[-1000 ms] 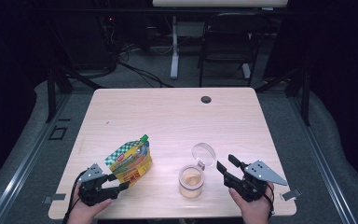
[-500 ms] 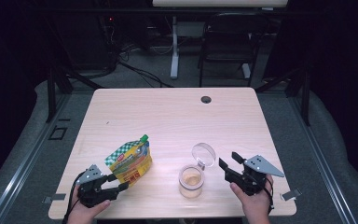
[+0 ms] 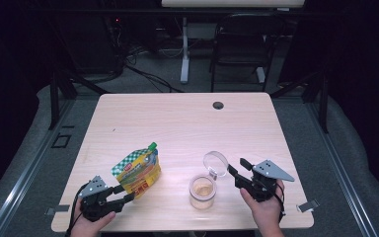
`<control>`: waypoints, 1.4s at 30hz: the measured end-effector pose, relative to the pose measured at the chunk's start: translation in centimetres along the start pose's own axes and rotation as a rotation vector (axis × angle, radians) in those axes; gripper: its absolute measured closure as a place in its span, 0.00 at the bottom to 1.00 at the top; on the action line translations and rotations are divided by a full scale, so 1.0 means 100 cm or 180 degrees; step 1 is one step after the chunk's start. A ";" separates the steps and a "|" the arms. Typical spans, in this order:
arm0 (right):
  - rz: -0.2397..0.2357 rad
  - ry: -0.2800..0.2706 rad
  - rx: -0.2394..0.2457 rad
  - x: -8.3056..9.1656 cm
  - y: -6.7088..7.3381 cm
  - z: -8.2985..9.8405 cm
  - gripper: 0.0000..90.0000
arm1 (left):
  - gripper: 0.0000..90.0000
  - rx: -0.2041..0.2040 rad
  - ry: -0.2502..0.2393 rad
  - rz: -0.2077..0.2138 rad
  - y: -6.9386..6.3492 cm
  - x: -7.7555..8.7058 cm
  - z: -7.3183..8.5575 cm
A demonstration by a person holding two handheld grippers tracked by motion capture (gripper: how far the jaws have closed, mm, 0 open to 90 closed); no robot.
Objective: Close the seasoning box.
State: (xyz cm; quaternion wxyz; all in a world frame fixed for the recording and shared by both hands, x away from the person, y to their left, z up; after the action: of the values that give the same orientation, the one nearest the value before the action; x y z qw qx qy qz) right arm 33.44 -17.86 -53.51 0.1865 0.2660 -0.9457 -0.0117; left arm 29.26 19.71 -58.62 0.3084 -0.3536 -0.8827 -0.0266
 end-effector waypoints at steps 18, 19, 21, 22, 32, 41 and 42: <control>-0.0020 -0.0050 -0.0016 -0.004 0.002 -0.003 0.57 | 0.54 -0.0004 0.0040 -0.0047 0.001 -0.002 0.003; -0.0018 -0.0048 -0.0014 -0.004 0.002 -0.003 0.57 | 0.54 -0.0004 0.0038 -0.0047 0.001 -0.002 0.003; -0.0015 -0.0052 -0.0015 -0.004 0.002 -0.003 0.57 | 0.54 -0.0010 0.0040 -0.0045 0.001 -0.003 0.003; -0.0017 -0.0061 -0.0026 -0.004 0.002 -0.003 0.57 | 0.54 -0.0010 0.0040 -0.0045 0.001 -0.003 0.003; -0.0024 -0.0050 0.0015 -0.003 0.005 -0.003 0.57 | 0.54 -0.0014 0.0060 -0.0040 0.000 -0.005 0.002; -0.0043 -0.0058 0.0020 -0.002 0.006 -0.003 0.57 | 0.53 -0.0015 0.0062 -0.0030 0.000 -0.005 0.002; -0.0046 -0.0062 0.0022 -0.002 0.006 -0.004 0.57 | 0.53 -0.0018 0.0063 -0.0027 0.000 -0.005 0.002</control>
State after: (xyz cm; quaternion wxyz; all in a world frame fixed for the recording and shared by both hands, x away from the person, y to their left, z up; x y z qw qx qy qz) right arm 33.43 -17.17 -53.18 0.1763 0.2734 -0.9455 -0.0124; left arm 29.44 19.45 -59.06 0.3159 -0.3504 -0.8811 -0.0339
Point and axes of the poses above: each handheld gripper's, and its own axes: x roughly backward along the jaws, z roughly out of its underside, y roughly to its left, the point moved 8 cm from there along -x, roughly forward along the jaws, and after that the axes turned 3 degrees about -z, right-handed, at the moved point
